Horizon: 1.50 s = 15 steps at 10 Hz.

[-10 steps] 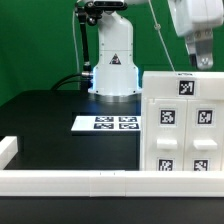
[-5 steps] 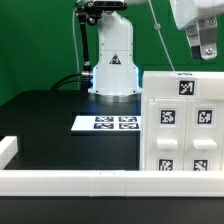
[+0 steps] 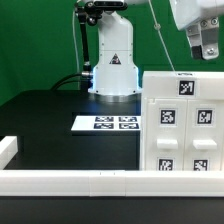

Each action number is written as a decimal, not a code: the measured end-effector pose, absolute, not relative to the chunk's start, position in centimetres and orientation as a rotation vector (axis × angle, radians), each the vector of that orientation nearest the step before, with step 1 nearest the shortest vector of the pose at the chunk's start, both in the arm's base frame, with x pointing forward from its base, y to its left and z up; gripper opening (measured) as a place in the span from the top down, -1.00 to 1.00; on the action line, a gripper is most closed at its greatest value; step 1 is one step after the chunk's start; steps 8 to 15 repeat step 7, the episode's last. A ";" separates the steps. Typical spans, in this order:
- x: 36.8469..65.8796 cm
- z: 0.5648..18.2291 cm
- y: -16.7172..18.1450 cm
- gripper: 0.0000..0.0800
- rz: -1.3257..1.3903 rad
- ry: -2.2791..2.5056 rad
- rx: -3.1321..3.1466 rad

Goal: Assemble cabinet

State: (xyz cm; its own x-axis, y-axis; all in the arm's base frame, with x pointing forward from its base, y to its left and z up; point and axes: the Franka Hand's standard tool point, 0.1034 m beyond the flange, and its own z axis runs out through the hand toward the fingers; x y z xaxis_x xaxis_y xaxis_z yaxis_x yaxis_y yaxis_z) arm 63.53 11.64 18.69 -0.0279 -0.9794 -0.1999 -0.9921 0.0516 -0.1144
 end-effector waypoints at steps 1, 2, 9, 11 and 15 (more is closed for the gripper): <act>63.5 18.7 11.7 -0.62 0.082 2.099 -2.023; 63.5 18.7 11.7 -0.62 0.082 2.095 -2.027; 63.5 18.7 11.8 -0.62 0.081 2.082 -2.040; 63.5 18.7 11.8 -0.62 0.081 2.082 -2.040; 63.5 18.7 11.8 -0.62 0.081 2.082 -2.040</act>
Offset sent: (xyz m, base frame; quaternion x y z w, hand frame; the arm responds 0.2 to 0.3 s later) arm 0.0000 0.0000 0.0000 0.0000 0.0000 0.0000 1.0000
